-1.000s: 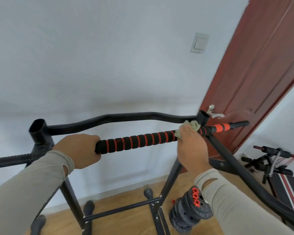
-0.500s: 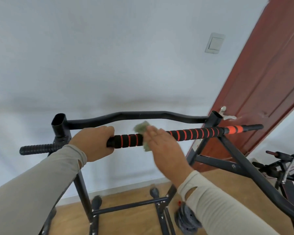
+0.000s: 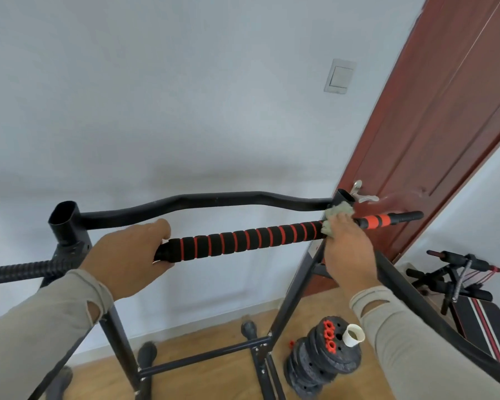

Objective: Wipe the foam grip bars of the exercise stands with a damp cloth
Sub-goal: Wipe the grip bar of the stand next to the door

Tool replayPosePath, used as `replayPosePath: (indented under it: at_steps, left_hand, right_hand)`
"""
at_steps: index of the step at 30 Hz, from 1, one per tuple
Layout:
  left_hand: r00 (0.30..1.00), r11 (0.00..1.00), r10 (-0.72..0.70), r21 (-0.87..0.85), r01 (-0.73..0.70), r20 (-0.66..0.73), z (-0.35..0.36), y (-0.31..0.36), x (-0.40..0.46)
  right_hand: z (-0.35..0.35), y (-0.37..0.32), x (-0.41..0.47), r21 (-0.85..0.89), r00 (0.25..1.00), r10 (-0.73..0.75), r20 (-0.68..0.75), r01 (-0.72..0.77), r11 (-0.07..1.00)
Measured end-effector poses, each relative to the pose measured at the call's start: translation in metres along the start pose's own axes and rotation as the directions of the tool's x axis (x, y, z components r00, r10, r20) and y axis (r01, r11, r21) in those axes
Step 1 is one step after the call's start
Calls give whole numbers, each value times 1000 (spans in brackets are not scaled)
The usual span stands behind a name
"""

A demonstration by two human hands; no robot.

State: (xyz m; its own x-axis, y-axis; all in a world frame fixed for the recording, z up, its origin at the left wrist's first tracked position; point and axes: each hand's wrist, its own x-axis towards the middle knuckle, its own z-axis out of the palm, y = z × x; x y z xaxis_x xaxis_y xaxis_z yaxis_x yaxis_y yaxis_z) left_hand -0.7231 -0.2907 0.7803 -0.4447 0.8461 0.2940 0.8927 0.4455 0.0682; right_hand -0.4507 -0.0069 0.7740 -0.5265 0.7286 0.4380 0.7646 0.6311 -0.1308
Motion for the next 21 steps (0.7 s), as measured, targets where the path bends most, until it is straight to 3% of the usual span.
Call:
replayPosePath:
  at_steps: [2, 5, 8, 13, 16, 21]
  left_hand:
    - [998, 998, 14, -60, -18, -65, 7, 1, -5]
    - [999, 997, 6, -80, -10, -51, 7, 0, -6]
    - [1000, 998, 20, -58, -21, -12, 4, -2, -4]
    - [998, 998, 66, 11, -66, 13, 4, -5, -2]
    - [998, 997, 60, 48, -62, 34, 4, -5, 0]
    - [997, 995, 58, 74, -61, 44, 2, -4, 2]
  right_hand:
    - [8, -35, -14, 114, 999, -45, -30, 49, 992]
    - [18, -102, -45, 269, 978, -167, -124, 195, 943]
    - [26, -172, -73, 285, 885, -418, -207, 463, 839]
    - [30, -186, -67, 198, 770, -613, -177, 638, 744]
    - [27, -138, -42, 127, 795, -584, -162, 604, 787]
    - [8, -28, 4, -83, 954, -300, 23, 301, 950]
